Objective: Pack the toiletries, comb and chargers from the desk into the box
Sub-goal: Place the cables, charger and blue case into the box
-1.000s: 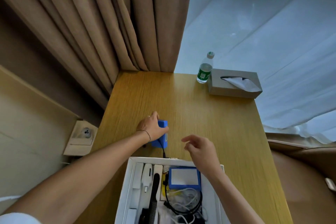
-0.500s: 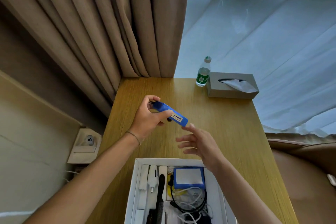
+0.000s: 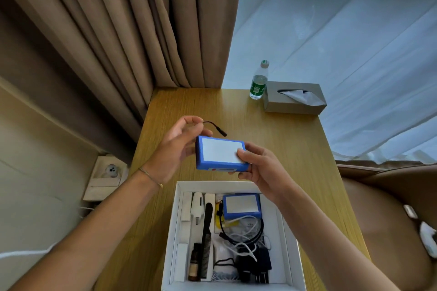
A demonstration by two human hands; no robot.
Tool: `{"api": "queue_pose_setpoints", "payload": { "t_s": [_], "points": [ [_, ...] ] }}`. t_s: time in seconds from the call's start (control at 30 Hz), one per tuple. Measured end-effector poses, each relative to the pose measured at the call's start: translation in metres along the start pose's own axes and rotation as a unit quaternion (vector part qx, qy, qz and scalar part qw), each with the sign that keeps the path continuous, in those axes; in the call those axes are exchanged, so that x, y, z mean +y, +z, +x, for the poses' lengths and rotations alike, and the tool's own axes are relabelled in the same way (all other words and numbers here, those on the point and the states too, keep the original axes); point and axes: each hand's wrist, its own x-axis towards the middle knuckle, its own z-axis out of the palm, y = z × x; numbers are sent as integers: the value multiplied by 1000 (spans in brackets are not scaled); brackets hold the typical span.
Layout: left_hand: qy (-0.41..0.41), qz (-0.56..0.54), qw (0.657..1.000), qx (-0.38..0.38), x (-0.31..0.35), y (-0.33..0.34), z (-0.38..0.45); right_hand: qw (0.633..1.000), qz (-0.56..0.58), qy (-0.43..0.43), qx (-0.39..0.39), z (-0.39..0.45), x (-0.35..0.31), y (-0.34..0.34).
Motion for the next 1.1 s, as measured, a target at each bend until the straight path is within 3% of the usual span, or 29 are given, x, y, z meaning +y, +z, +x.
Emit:
{"api": "queue_pose_setpoints", "payload": {
  "t_s": [0.17, 0.37, 0.53, 0.77, 1.1],
  "points": [
    [-58, -31, 996, 67, -4, -3, 2, 999, -34, -12, -13, -30, 10, -9],
    [-126, -95, 987, 23, -10, 10, -1, 996, -84, -9, 9, -60, 29, -27],
    [-147, -72, 986, -4, -18, 14, -4, 991, -127, -6, 27, -80, 46, -39],
    [-144, 93, 982, -83, -27, 9, -13, 966, -246, 45, 72, -86, 65, -45],
    [-99, 367, 917, -121, -64, 20, -26, 885, -439, 108, 110, -62, 107, -52]
  ]
}}
